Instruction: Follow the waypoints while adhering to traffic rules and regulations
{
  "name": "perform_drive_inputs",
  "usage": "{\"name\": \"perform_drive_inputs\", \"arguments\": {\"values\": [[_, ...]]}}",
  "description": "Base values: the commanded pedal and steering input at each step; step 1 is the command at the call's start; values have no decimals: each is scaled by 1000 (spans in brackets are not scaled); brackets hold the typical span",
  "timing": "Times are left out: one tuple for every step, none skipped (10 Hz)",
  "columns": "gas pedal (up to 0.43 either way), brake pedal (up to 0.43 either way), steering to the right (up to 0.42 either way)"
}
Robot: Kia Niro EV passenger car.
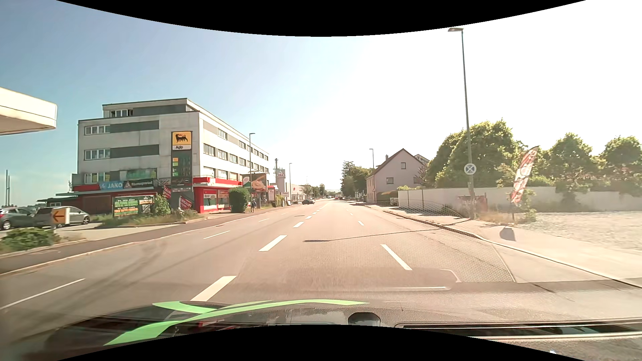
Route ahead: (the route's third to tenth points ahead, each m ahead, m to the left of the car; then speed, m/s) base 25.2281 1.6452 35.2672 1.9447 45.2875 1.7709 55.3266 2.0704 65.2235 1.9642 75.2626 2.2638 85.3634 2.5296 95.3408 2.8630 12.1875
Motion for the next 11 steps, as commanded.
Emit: {"name": "perform_drive_inputs", "arguments": {"values": [[130, 0, -5], [130, 0, -5], [130, 0, -6], [130, 0, -8], [130, 0, -13], [130, 0, -16], [130, 0, -16], [130, 0, -16], [130, 0, -15], [130, 0, -14], [130, 0, -9]]}}
